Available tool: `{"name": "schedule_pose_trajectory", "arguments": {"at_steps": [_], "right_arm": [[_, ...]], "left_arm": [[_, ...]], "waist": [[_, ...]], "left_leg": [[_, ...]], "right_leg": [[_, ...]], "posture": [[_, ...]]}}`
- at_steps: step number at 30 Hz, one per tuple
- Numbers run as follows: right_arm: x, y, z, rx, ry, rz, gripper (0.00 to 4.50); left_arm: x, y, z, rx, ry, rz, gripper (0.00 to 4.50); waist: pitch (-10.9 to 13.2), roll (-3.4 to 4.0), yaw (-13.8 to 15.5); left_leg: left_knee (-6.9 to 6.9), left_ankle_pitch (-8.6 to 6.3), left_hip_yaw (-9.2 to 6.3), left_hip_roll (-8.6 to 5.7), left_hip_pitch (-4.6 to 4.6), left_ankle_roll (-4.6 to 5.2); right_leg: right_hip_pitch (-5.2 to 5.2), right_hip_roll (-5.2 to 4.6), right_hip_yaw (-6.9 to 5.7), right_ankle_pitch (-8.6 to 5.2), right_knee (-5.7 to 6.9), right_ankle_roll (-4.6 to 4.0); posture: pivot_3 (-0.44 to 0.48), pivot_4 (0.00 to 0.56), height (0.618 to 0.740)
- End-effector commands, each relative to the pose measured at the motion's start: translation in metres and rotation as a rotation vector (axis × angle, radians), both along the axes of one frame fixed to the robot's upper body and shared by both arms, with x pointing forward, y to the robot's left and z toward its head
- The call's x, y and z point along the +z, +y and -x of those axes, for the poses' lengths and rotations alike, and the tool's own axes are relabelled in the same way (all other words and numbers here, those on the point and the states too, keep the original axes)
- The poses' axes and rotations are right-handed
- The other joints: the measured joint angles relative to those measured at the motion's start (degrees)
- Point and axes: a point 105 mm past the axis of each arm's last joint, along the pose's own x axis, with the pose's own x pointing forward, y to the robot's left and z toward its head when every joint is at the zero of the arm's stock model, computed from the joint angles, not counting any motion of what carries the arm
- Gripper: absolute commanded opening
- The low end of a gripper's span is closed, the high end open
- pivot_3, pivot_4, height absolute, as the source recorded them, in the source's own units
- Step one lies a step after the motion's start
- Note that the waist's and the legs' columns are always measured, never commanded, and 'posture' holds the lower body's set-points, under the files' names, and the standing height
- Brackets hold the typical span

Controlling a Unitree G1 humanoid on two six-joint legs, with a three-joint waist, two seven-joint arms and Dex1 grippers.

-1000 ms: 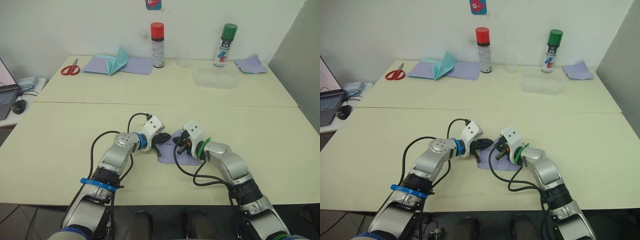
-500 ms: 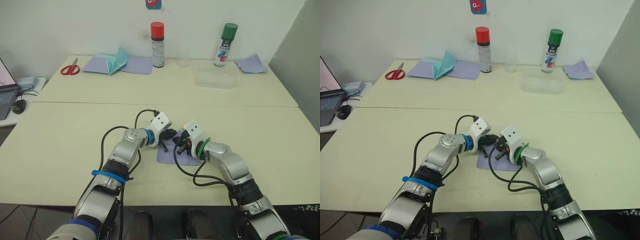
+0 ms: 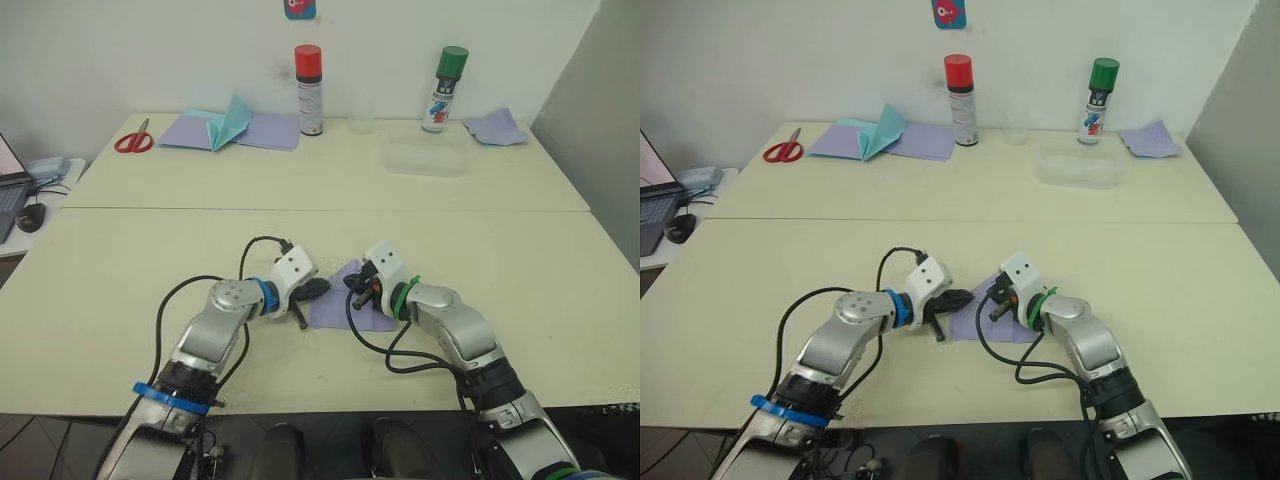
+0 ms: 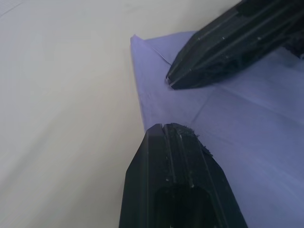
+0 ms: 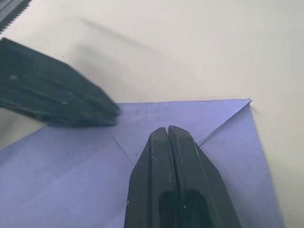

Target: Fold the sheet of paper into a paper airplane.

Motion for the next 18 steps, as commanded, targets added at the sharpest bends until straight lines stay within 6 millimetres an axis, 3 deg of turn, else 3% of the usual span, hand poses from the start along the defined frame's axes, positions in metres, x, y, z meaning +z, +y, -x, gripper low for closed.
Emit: {"name": "schedule_pose_trajectory", "arguments": {"at_steps": [1,5,11,18], "right_arm": [[0.01,0.008,-0.002,0.019,-0.033,-0.048,0.0],[0.018,0.021,-0.002,0.07,-0.069,-0.093,0.0],[0.005,0.024,-0.007,0.08,-0.083,-0.002,0.0],[-0.004,0.007,-0.026,-0.053,-0.072,0.059,0.0]], "left_arm": [[-0.031,0.01,0.01,0.041,0.114,-0.062,0.03],[-0.029,0.005,0.004,0.048,0.091,-0.063,0.03],[-0.029,0.001,0.002,0.036,0.085,-0.064,0.03],[-0.029,0.0,0.002,0.033,0.089,-0.062,0.03]], "waist": [[0.0,0.0,0.0],[0.0,0.01,0.0],[0.0,0.0,0.2],[0.0,0.01,0.2]], "left_leg": [[0.0,0.0,0.0,0.0,0.0,0.0],[0.0,0.0,0.01,-0.02,0.01,0.0],[0.02,0.0,-0.01,-0.03,0.0,0.0],[0.05,0.01,0.05,-0.03,0.04,0.01]], "right_leg": [[0.0,0.0,0.0,0.0,0.0,0.0],[0.0,0.0,-0.01,0.0,0.0,0.0],[0.02,-0.05,-0.01,0.01,0.0,0.01],[0.04,-0.09,0.0,0.05,0.0,0.09]], "posture": [[0.0,0.15,0.74],[0.0,0.15,0.74],[0.0,0.15,0.74],[0.0,0.15,0.74]]}}
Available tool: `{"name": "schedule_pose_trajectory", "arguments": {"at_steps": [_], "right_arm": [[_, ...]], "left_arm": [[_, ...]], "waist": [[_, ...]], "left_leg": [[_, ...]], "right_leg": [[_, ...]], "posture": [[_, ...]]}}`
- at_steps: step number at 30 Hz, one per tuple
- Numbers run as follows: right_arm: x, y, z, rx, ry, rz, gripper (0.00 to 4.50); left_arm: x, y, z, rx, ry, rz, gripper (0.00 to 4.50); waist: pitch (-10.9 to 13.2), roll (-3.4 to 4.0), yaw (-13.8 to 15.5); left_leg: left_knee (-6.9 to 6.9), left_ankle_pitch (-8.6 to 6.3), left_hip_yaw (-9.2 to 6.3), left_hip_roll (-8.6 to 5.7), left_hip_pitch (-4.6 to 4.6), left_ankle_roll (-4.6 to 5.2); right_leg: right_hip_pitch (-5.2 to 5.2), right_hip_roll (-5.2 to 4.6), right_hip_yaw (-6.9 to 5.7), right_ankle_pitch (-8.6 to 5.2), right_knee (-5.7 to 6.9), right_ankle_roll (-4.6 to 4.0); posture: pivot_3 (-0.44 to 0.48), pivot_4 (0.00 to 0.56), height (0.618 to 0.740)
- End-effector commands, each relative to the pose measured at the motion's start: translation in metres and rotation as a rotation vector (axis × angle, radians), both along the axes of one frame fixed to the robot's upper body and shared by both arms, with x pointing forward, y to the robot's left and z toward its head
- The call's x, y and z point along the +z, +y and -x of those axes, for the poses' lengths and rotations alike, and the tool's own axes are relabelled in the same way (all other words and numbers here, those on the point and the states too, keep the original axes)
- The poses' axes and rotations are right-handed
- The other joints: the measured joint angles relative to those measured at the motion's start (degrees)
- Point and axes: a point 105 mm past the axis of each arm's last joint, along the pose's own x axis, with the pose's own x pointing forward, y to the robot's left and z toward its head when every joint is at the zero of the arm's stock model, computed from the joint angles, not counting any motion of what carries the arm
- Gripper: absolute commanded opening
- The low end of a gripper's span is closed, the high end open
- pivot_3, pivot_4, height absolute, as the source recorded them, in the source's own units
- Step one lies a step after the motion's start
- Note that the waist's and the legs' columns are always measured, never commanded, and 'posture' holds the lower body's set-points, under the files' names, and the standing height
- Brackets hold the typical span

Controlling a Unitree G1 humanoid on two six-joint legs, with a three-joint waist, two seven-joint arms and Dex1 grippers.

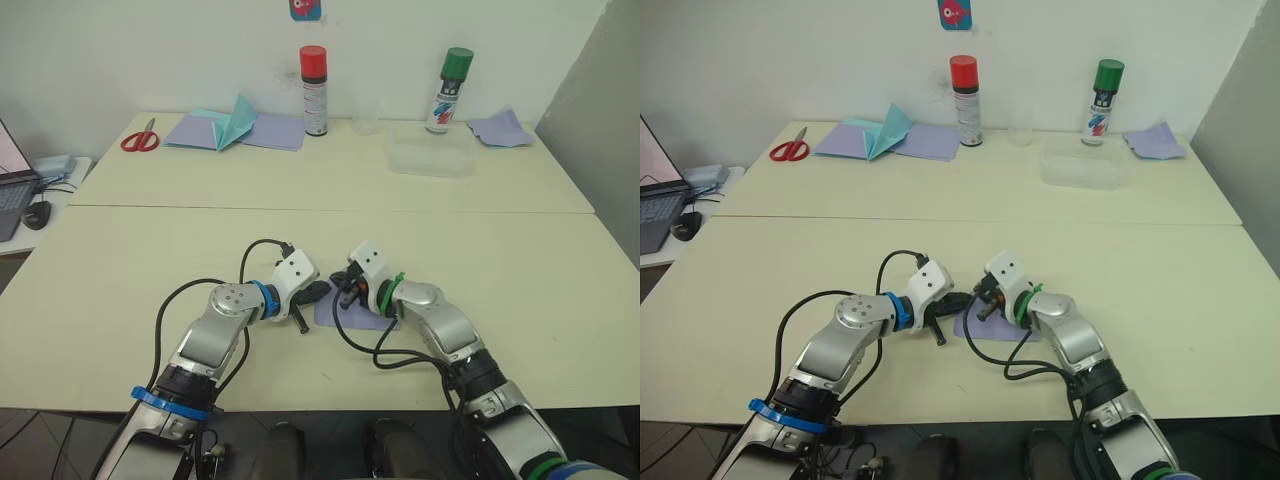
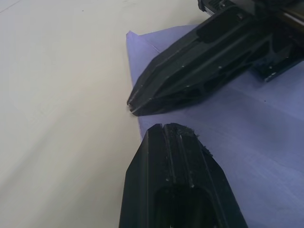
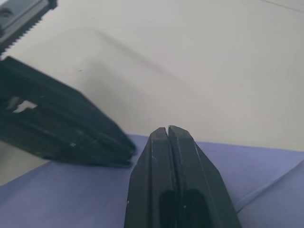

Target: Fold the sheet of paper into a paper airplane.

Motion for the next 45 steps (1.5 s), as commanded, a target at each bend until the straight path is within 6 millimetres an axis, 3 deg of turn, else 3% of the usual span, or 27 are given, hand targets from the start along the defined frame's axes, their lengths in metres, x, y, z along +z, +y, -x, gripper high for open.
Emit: {"name": "schedule_pose_trajectory", "arguments": {"at_steps": [1,22,32,45], "right_arm": [[-0.001,-0.018,-0.015,-0.117,0.0,0.017,0.0],[-0.001,-0.055,-0.028,-0.29,0.001,0.044,0.0],[-0.004,-0.027,0.001,-0.091,0.018,0.036,0.0],[-0.012,-0.022,0.022,-0.012,0.082,0.068,0.0]], "left_arm": [[-0.029,0.006,0.008,0.026,0.103,-0.054,0.03],[-0.03,0.002,0.006,0.044,0.147,-0.032,0.03],[-0.031,0.0,0.002,0.042,0.142,-0.03,0.03],[-0.03,-0.008,-0.001,0.028,0.108,-0.02,0.03]], "waist": [[0.0,0.01,0.0],[-0.1,0.06,0.1],[-0.1,0.1,0.0],[-0.3,0.2,0.0]], "left_leg": [[0.0,0.0,-0.01,0.0,0.0,0.0],[-0.01,0.02,0.01,-0.08,-0.01,0.03],[-0.01,0.02,0.01,-0.07,0.0,0.04],[-0.04,0.02,0.0,-0.06,0.01,0.04]], "right_leg": [[0.0,-0.01,0.0,0.0,0.0,0.0],[0.04,-0.26,0.0,0.01,-0.01,0.02],[0.04,-0.26,-0.01,0.01,-0.01,0.02],[0.03,-0.26,-0.02,0.0,-0.04,0.01]], "posture": [[0.0,0.15,0.74],[0.0,0.15,0.74],[0.0,0.15,0.74],[0.0,0.15,0.74]]}}
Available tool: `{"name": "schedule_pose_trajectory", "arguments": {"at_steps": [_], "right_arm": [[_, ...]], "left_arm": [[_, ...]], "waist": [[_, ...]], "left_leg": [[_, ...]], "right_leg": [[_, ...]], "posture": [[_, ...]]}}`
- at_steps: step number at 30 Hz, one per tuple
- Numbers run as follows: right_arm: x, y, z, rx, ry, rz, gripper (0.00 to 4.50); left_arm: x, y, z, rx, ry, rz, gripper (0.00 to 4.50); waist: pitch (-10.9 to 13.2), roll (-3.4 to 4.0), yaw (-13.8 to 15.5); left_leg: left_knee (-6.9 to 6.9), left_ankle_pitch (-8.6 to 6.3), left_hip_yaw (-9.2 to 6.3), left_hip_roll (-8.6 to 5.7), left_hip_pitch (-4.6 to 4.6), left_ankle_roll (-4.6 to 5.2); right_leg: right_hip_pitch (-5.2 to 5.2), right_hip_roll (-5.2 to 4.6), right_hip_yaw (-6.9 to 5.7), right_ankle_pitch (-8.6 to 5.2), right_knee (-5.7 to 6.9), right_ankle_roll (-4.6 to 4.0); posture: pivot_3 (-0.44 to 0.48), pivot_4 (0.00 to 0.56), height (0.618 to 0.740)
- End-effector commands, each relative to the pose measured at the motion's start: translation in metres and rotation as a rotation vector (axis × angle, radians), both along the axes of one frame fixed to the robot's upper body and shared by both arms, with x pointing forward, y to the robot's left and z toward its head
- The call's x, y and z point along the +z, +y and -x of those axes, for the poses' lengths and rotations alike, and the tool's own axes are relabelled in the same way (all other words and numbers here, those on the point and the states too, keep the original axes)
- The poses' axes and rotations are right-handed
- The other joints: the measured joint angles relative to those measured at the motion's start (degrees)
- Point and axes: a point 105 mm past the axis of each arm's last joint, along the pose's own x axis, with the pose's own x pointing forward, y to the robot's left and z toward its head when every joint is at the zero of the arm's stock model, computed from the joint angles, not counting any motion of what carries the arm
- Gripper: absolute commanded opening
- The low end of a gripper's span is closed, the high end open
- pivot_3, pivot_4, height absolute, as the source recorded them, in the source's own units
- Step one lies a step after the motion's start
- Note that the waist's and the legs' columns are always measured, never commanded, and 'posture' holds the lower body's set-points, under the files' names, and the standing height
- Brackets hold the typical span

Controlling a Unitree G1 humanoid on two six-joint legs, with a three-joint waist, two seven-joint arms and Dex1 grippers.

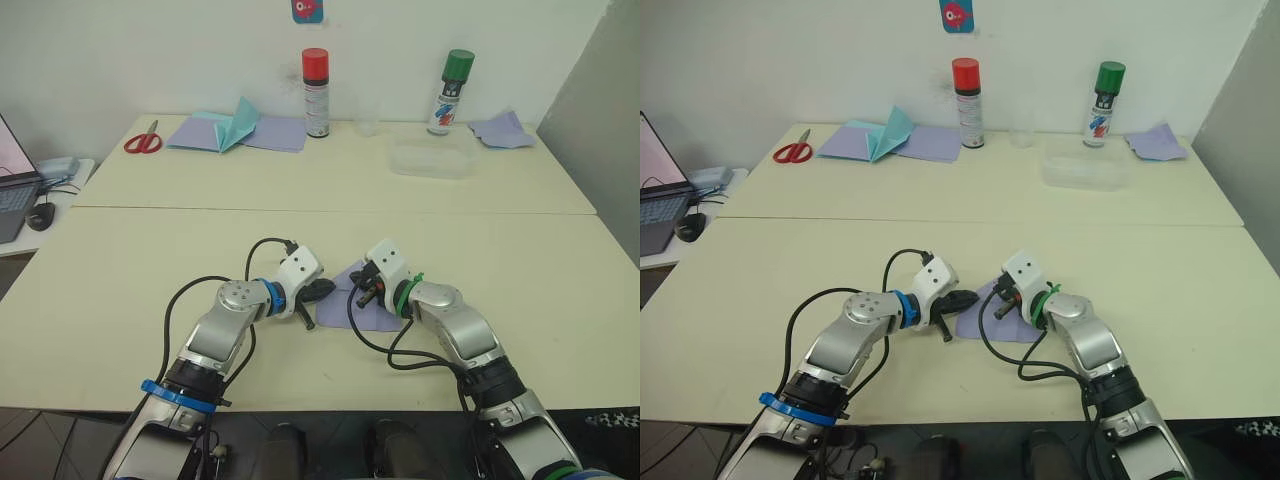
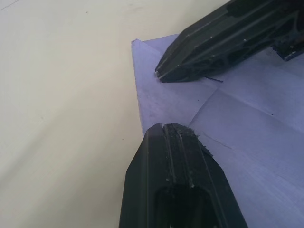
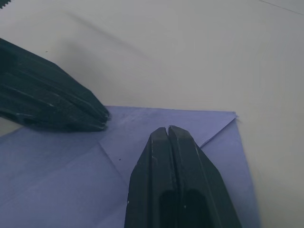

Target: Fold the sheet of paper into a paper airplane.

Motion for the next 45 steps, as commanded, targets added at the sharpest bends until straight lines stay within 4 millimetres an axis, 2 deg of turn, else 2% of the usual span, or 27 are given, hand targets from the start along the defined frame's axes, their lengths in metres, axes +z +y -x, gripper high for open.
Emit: {"name": "schedule_pose_trajectory", "arguments": {"at_steps": [1,15,21,26,31,34,38,42,45], "right_arm": [[-0.01,0.004,0.008,0.026,0.05,0.02,0.0],[-0.005,-0.007,0.014,0.018,0.063,0.026,0.0],[0.033,-0.009,0.019,0.022,-0.013,-0.139,0.0],[0.064,-0.033,0.028,-0.012,-0.057,-0.212,0.0],[0.078,-0.057,0.027,-0.049,-0.108,-0.162,0.0],[0.074,-0.081,0.025,-0.095,-0.116,-0.072,0.0],[0.05,-0.111,0.025,-0.16,-0.08,0.073,0.0],[0.027,-0.119,0.033,-0.147,-0.02,0.136,0.0],[0.016,-0.114,0.037,-0.117,0.005,0.14,0.0]], "left_arm": [[-0.027,-0.001,0.004,0.015,0.079,-0.058,0.03],[-0.034,-0.02,-0.009,-0.007,0.064,-0.067,0.03],[-0.038,-0.024,-0.006,-0.029,0.07,-0.071,0.03],[-0.043,-0.025,-0.001,-0.062,0.077,-0.089,0.03],[-0.045,-0.025,-0.001,-0.086,0.073,-0.108,0.03],[-0.045,-0.023,-0.001,-0.092,0.069,-0.113,0.03],[-0.045,-0.022,0.001,-0.107,0.068,-0.118,0.03],[-0.045,-0.021,0.001,-0.11,0.068,-0.12,0.03],[-0.045,-0.02,0.001,-0.11,0.068,-0.125,0.03]], "waist": [[0.0,0.0,0.0],[0.0,0.0,0.2],[0.0,-0.01,0.2],[0.0,0.0,0.3],[0.0,0.0,0.3],[0.0,0.0,0.4],[0.0,-0.02,0.4],[0.0,0.0,0.4],[0.0,0.02,0.3]], "left_leg": [[0.0,0.0,0.0,-0.01,0.0,0.0],[0.0,0.0,0.0,-0.06,-0.11,0.0],[0.02,0.0,-0.02,-0.06,-0.16,0.0],[0.01,0.0,-0.05,-0.07,-0.22,0.0],[-0.02,0.0,-0.03,-0.07,-0.21,0.0],[-0.03,0.0,-0.05,-0.08,-0.24,0.0],[-0.07,-0.01,0.01,-0.12,-0.27,0.0],[-0.19,-0.01,-0.02,-0.11,-0.27,0.0],[-0.23,-0.01,0.0,-0.1,-0.3,0.0]], "right_leg": [[0.0,0.0,-0.01,0.0,0.0,0.0],[-0.02,0.0,-0.09,0.01,-0.07,0.03],[-0.04,0.0,-0.1,0.02,-0.09,0.04],[-0.04,-0.01,-0.11,0.03,-0.18,0.06],[-0.02,-0.02,-0.13,0.02,-0.3,0.05],[-0.02,-0.04,-0.11,0.02,-0.32,0.04],[-0.02,-0.07,-0.12,0.01,-0.45,0.04],[0.02,-0.05,-0.11,0.04,-0.64,0.08],[0.04,0.01,-0.13,0.09,-0.79,0.18]], "posture": [[0.0,0.15,0.74],[0.0,0.15,0.74],[0.0,0.15,0.74],[0.0,0.15,0.74],[0.0,0.15,0.74],[0.0,0.15,0.74],[0.0,0.15,0.74],[0.0,0.15,0.74],[0.0,0.15,0.74]]}}
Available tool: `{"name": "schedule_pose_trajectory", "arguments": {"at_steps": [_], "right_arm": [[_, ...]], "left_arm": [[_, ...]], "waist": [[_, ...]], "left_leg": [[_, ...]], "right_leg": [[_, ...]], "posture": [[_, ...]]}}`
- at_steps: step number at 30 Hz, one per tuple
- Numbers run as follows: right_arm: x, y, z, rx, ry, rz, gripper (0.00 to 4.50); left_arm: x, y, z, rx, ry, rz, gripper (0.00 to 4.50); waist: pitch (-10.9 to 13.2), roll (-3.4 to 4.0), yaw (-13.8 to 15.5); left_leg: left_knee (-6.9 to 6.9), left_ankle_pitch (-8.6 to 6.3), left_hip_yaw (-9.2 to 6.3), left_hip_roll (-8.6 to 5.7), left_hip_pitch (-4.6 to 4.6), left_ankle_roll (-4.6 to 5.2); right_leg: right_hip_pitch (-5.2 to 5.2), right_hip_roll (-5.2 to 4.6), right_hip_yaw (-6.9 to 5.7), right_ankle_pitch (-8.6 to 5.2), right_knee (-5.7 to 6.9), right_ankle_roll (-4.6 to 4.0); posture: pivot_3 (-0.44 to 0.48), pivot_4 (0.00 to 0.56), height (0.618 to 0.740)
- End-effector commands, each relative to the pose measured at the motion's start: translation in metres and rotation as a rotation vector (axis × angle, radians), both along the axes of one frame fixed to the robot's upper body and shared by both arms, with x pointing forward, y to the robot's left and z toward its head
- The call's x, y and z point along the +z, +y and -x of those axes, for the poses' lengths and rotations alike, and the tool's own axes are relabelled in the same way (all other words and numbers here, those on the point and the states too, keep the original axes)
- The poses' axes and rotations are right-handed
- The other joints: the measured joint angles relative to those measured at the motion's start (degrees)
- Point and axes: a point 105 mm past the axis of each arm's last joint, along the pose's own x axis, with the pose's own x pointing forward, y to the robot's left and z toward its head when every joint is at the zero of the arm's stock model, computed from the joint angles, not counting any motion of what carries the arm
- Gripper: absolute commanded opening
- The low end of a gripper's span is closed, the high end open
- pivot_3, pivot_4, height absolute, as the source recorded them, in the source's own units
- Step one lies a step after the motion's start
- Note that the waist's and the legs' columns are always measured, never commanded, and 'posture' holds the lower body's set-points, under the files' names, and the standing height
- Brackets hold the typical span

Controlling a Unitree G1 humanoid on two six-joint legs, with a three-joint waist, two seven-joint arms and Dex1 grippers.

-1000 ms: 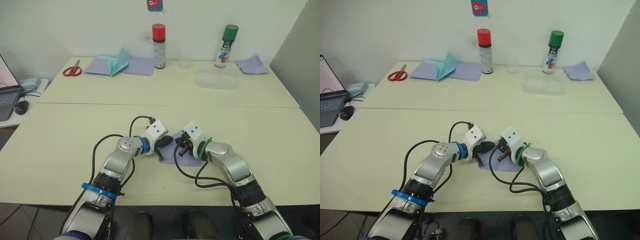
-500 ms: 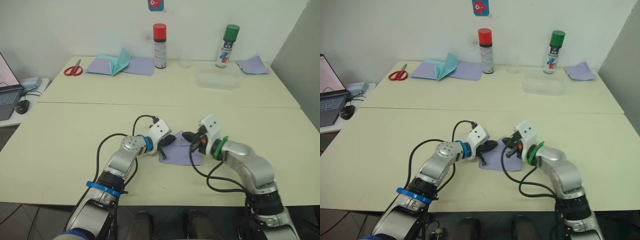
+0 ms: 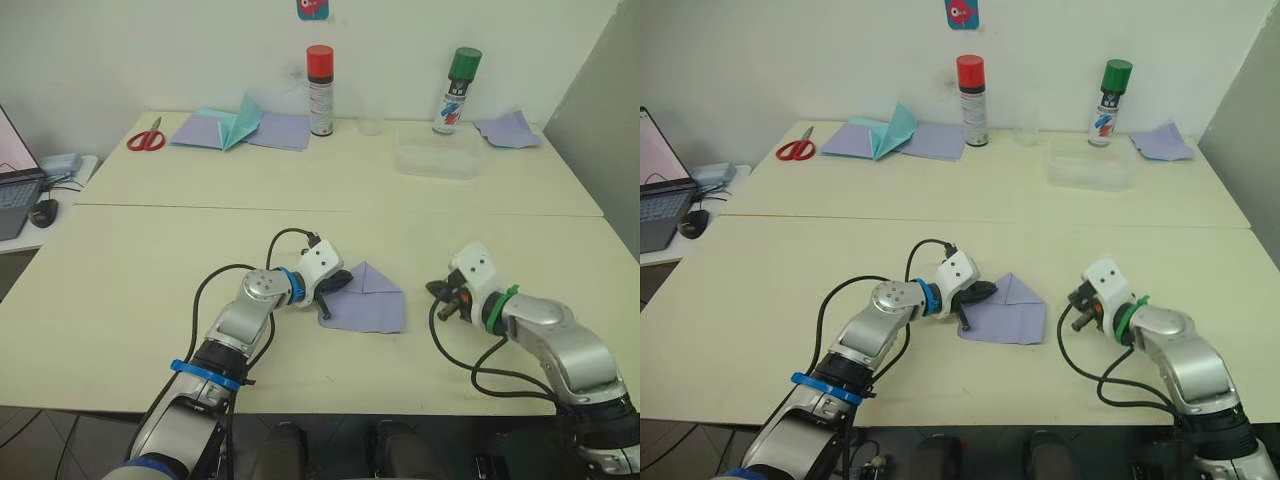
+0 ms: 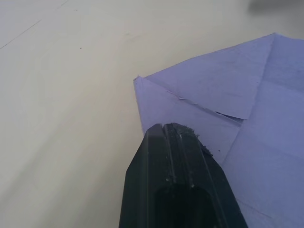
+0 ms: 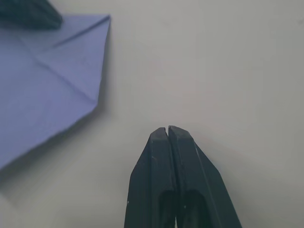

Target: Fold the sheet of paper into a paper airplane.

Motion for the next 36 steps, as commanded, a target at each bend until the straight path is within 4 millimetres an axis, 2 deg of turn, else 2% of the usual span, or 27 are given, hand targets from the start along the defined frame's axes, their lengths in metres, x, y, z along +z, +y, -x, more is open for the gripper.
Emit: {"name": "schedule_pose_trajectory", "arguments": {"at_steps": [1,5,11,20,25,31,36], "right_arm": [[0.002,0.009,0.001,0.046,-0.028,-0.008,0.0],[-0.003,0.021,0.005,0.07,0.002,-0.073,0.0],[0.001,0.042,0.015,0.117,0.068,-0.202,0.0],[0.012,0.045,0.005,0.067,0.064,-0.293,0.0],[0.022,0.053,-0.003,0.066,0.035,-0.322,0.0],[0.032,0.076,-0.007,0.123,0.025,-0.371,0.0],[0.031,0.089,-0.01,0.135,0.031,-0.381,0.0]], "left_arm": [[-0.044,0.007,0.018,-0.012,0.138,-0.108,0.03],[-0.045,0.008,0.019,-0.013,0.144,-0.108,0.03],[-0.046,0.003,0.021,-0.015,0.155,-0.099,0.03],[-0.046,-0.004,0.033,-0.085,0.184,-0.108,0.03],[-0.043,0.0,0.033,-0.077,0.188,-0.11,0.03],[-0.045,0.009,0.028,-0.034,0.2,-0.113,0.03],[-0.043,0.02,0.023,0.014,0.217,-0.12,0.03]], "waist": [[0.0,0.0,-0.1],[0.0,0.0,-0.1],[0.0,0.0,-0.1],[0.0,0.0,-0.1],[0.0,0.0,-0.1],[0.0,0.0,-0.2],[0.0,0.0,-0.3]], "left_leg": [[0.0,0.0,0.03,0.0,0.0,0.0],[0.01,0.0,0.09,0.0,0.0,0.0],[-0.03,-0.01,0.08,0.03,0.0,0.01],[0.0,-0.01,0.1,0.01,-0.04,0.01],[-0.03,-0.01,0.1,0.02,-0.04,0.01],[-0.03,-0.01,0.1,0.02,-0.03,0.02],[0.0,-0.01,0.1,0.04,-0.01,0.02]], "right_leg": [[0.0,0.0,0.0,0.02,-0.01,0.04],[0.0,0.0,0.02,0.08,-0.09,0.14],[0.0,0.0,0.02,0.08,-0.1,0.14],[0.0,-0.03,0.05,0.09,-0.11,0.15],[-0.02,-0.01,0.02,0.08,-0.1,0.15],[-0.02,0.06,0.02,0.08,-0.1,0.14],[-0.02,0.08,0.03,0.09,-0.06,0.15]], "posture": [[0.0,0.15,0.74],[0.0,0.15,0.74],[0.0,0.15,0.74],[0.0,0.15,0.74],[0.0,0.15,0.74],[0.0,0.15,0.74],[0.0,0.15,0.74]]}}
